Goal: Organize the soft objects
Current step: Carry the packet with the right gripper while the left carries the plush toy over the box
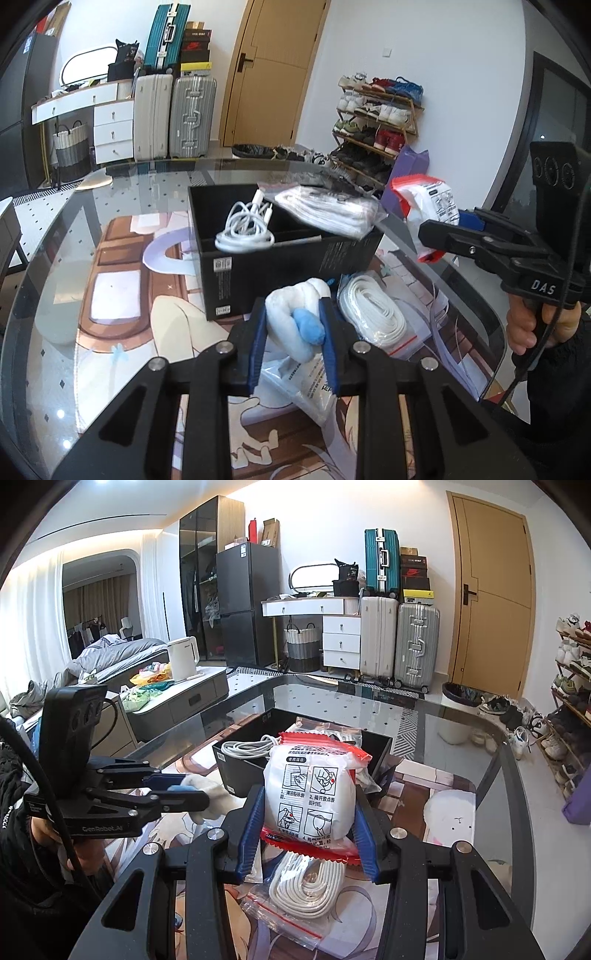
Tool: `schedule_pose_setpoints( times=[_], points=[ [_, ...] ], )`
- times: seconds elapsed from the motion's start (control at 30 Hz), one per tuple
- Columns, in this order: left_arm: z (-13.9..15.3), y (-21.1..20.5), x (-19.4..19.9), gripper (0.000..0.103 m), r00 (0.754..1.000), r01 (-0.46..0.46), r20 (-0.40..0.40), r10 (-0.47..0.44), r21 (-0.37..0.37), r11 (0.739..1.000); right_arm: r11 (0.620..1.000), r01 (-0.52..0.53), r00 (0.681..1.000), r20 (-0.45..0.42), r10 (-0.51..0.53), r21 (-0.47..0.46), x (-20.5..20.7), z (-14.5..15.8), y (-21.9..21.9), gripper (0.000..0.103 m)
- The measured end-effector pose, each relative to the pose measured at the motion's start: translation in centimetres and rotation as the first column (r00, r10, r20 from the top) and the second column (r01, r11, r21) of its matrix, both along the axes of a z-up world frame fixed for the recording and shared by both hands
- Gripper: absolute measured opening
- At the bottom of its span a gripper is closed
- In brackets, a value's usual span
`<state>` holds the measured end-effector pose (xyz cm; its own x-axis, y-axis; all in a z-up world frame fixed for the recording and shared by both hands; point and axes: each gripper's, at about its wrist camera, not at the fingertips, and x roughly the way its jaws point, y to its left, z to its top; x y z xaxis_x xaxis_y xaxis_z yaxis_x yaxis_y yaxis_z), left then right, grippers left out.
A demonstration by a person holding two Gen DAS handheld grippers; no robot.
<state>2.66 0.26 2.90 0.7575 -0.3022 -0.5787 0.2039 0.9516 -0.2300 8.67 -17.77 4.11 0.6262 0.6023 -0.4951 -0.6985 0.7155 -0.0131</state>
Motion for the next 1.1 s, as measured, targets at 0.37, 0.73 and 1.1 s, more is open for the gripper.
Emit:
schedule_pose_setpoints(
  times=[0.37,0.73,1.1],
  points=[
    [2.4,1.1,-0.8,0.025,0.997,-0.029,0.078,0.03,-0.022,0.999,0.999,0.026,1.0,0.013,-0.027,0.023,0.0,0.5,-0.6,0.045],
    [4.6,2.7,-0.1,0.025,0.987,-0.062,0.145,0.067,-0.038,0.997,0.998,0.065,0.998,0.0,-0.065,0.022,1.4,0.6,-0.1,0.045],
    [5.1,3.7,2.4,0.025,0.985,-0.084,0.15,0.089,-0.039,0.996,0.996,0.078,0.996,-0.033,-0.079,-0.039,4.6,-0.9,2.1,0.045]
  ],
)
